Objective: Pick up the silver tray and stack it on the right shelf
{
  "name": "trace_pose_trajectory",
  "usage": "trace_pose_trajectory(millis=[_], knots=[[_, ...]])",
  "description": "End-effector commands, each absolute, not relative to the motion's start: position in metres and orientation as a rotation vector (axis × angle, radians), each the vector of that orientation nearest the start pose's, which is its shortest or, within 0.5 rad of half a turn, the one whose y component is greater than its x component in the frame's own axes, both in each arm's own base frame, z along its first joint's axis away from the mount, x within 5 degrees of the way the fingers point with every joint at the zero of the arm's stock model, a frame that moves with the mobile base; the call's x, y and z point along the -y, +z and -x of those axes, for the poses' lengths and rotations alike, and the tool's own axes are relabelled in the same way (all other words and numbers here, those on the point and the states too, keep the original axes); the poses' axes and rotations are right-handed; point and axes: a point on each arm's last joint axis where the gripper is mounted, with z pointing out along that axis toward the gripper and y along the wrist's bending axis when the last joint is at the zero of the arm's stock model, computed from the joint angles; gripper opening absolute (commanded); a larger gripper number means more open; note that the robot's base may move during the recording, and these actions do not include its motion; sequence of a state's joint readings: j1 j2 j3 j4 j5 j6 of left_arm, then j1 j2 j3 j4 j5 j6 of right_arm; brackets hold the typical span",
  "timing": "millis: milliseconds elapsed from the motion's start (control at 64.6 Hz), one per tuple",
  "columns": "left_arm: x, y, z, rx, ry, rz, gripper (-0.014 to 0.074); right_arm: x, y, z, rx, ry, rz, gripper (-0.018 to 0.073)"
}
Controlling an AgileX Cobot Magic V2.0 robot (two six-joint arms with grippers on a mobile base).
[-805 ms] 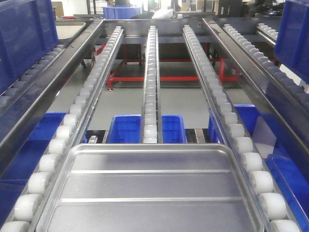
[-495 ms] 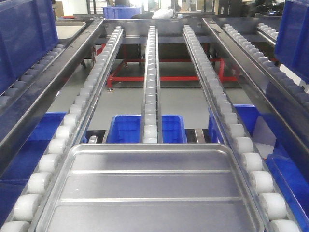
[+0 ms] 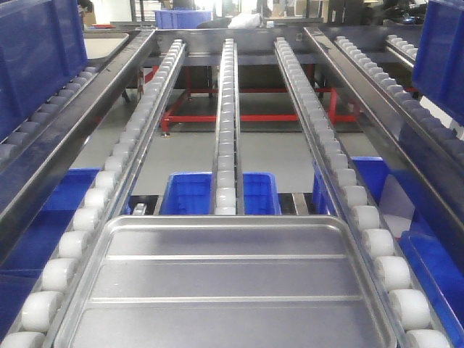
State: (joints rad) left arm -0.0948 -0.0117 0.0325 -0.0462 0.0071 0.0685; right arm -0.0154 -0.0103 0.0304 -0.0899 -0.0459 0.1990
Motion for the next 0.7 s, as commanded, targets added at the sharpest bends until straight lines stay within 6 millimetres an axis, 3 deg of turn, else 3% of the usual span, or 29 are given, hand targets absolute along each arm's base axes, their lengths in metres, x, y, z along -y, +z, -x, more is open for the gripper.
trace_pose_trajectory(millis=[0,201,325,511,681], knots=[[0.005,0.203,-0.056,-1.435,-0.063,-0.082,-0.0092,0.000,0.217,-0.053,-1.343,0.073,-0.069,0.0049],[0.005,0.204,-0.056,-1.433,-0.070,-0.074,-0.0092,0.000,0.217,-0.053,-1.344,0.073,-0.069,0.0049],[0.005,0.217,-0.054,-1.429,-0.072,-0.076,-0.0092,0.000,0.224,-0.052,-1.380,0.069,-0.076,0.0049],[0.006,0.247,-0.052,-1.664,-0.072,-0.110,-0.0092,0.002,0.250,-0.053,-1.615,0.067,-0.121,0.0049],[0.009,0.274,-0.063,-1.866,-0.077,-0.129,-0.0092,-0.001,0.268,-0.063,-1.898,0.152,-0.207,0.0049]])
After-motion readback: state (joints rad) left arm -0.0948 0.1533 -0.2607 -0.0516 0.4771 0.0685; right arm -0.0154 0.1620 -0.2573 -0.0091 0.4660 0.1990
